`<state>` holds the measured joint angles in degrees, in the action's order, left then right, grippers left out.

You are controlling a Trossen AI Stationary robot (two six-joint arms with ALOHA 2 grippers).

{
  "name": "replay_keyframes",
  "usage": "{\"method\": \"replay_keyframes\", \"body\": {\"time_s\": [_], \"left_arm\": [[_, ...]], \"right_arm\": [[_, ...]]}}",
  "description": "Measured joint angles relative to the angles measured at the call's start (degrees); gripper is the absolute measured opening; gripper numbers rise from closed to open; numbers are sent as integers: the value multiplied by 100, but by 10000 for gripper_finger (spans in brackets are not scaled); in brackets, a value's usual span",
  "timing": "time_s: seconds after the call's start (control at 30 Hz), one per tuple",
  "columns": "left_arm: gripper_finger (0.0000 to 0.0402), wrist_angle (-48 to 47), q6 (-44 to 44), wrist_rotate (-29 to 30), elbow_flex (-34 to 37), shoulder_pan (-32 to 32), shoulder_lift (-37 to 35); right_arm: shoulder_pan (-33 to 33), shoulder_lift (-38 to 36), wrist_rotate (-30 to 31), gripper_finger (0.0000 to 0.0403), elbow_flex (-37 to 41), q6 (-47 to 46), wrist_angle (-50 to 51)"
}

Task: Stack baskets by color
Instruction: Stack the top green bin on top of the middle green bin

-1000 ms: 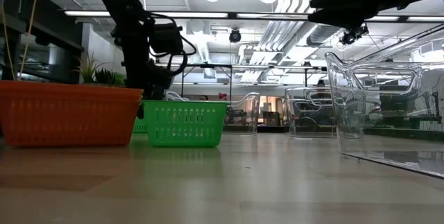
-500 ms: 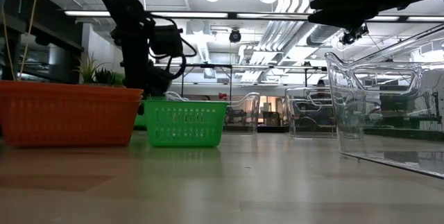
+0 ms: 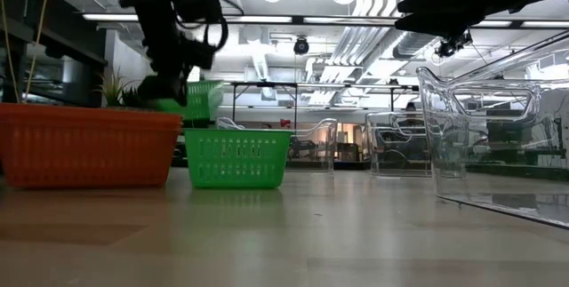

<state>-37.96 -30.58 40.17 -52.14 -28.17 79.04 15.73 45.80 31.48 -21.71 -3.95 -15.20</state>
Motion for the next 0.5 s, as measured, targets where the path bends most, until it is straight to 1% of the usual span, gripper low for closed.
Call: {"method": "replay_keyframes", "body": {"time_s": [0.1, 0.17, 0.3, 0.4, 0.5], "left_arm": [[1, 6, 191, 124, -19, 201, -378], [1, -1, 468, 84, -77, 363, -582], [0, -161, 1104, -313, -359, 844, -908], [0, -340, 1650, -486, -694, 1393, -925], [0, -550, 2237, -499, -1112, 2005, -821]], "right_arm": [[0, 0, 0, 248, 0, -9, 0], [0, 0, 0, 248, 0, -9, 0], [0, 0, 0, 248, 0, -11, 0], [0, 0, 0, 248, 0, -38, 0], [0, 0, 2, 248, 0, -106, -2]]}}
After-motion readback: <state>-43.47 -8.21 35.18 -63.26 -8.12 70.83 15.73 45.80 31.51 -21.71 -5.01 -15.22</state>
